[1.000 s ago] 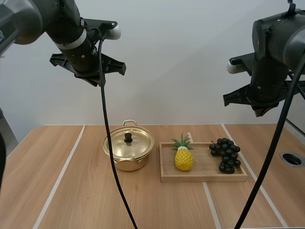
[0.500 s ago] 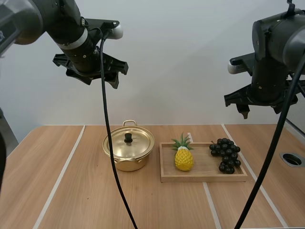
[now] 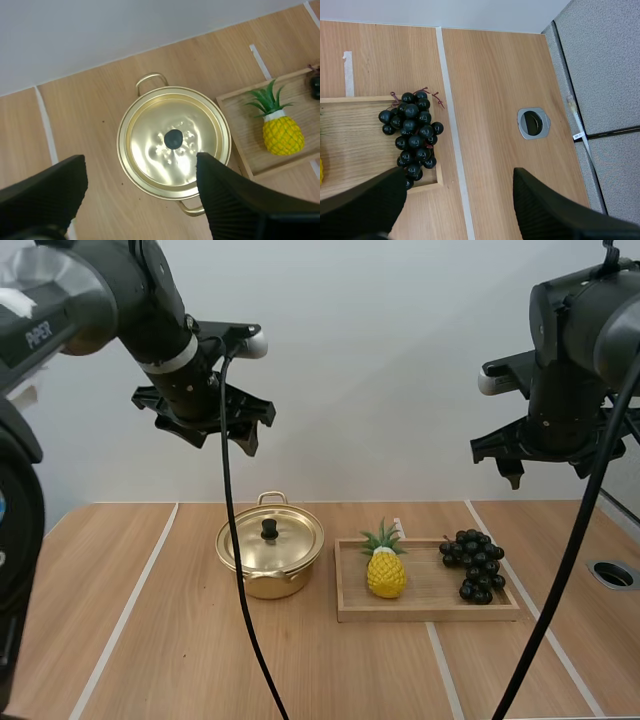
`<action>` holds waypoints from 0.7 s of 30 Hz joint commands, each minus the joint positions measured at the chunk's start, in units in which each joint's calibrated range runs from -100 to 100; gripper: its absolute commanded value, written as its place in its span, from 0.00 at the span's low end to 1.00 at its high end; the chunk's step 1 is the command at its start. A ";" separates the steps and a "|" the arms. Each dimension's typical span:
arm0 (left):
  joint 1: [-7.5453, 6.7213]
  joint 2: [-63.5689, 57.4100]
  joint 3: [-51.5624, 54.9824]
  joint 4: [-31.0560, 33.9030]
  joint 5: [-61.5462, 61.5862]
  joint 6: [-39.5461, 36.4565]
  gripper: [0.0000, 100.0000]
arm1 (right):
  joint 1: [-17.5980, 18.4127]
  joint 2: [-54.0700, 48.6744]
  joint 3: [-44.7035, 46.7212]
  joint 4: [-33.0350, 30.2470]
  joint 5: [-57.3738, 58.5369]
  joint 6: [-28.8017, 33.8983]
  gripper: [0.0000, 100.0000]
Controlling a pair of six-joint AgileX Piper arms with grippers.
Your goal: Open the pot, put the grape inside, and close it
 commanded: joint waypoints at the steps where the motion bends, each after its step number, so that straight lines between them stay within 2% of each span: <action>1: -0.06 1.00 2.31 -1.85 0.00 2.26 1.00 | -0.20 -0.42 0.10 -0.02 0.13 0.18 1.00; 11: -0.06 4.92 7.30 -9.69 -0.70 8.22 1.00 | -0.20 -0.42 0.10 -0.02 0.13 0.18 1.00; 21: -0.06 9.31 7.30 -9.98 -8.31 8.22 1.00 | -0.20 -0.42 0.10 -0.02 0.13 0.18 1.00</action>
